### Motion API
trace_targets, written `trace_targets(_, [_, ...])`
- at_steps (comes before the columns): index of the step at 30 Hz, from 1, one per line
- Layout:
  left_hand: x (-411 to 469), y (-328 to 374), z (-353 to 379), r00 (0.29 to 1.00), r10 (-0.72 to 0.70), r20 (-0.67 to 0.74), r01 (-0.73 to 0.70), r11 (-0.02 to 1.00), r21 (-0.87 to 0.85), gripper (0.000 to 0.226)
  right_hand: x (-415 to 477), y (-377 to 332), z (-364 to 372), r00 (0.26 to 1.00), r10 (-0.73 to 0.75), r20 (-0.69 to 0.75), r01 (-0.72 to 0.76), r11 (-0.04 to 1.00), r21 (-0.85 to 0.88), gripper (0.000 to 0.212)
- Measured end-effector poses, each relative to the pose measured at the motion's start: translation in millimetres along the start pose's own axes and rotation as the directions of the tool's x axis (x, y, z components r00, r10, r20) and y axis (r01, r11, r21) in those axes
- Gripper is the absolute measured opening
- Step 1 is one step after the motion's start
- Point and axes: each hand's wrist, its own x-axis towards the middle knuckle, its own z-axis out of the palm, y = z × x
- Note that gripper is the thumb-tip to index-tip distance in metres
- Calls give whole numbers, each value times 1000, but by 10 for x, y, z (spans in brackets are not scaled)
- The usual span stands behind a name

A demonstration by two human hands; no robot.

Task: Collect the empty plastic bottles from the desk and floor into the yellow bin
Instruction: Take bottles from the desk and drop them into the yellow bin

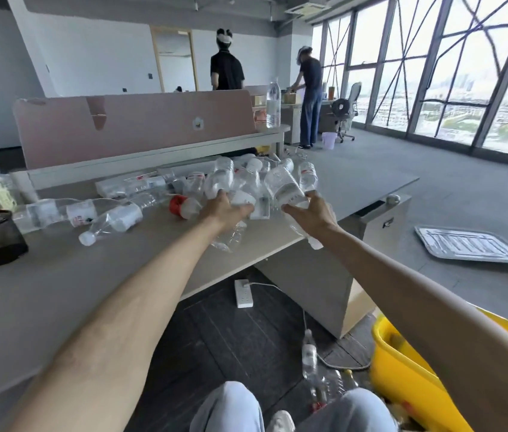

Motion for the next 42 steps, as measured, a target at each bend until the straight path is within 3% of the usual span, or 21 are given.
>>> trace_targets(9, [-120, 961, 1106, 975, 80, 205, -42, 982, -184, 97, -295, 950, -1017, 954, 214, -211, -211, 977, 36, 56])
trace_targets(16, [-448, 1636, 2288, 888, 193, 418, -99, 967, -236, 86, -903, 1992, -1651, 833, 468, -297, -427, 883, 193, 68])
trace_targets(20, [-693, 1827, 2982, 814, 183, 552, 13, 943, -332, 78, -1280, 2645, -1907, 707, 642, -297, -545, 762, 349, 71])
trace_targets(24, [-820, 1891, 3574, 715, 141, 684, 166, 917, -363, 106, -1470, 3177, -2108, 594, 769, -237, -580, 613, 536, 82])
trace_targets(26, [-845, 1887, 3810, 676, 124, 726, 196, 920, -340, 117, -1486, 3468, -2182, 574, 788, -220, -588, 584, 560, 86])
trace_targets(30, [-737, 1827, 4165, 649, 117, 752, 155, 947, -281, 118, -1343, 3697, -2317, 542, 811, -219, -666, 574, 476, 80])
trace_targets(32, [-611, 1762, 4334, 624, 98, 775, 157, 956, -248, 136, -1163, 3700, -2403, 557, 792, -249, -678, 607, 414, 68])
trace_targets(34, [-482, 1678, 4496, 577, 120, 808, 113, 968, -224, 133, -915, 3756, -2507, 574, 757, -312, -687, 653, 319, 60])
trace_targets(37, [-442, 1697, 4395, 518, 146, 843, 124, 962, -243, 132, -591, 3855, -2648, 606, 681, -411, -695, 705, 142, 65])
trace_targets(39, [-354, 1718, 4405, 527, 110, 843, 154, 963, -222, 131, -466, 3929, -2693, 621, 656, -429, -712, 701, 43, 67])
trace_targets(42, [-280, 1802, 4432, 636, 86, 767, 101, 976, -193, 107, -457, 4002, -2688, 641, 650, -409, -727, 685, -51, 60])
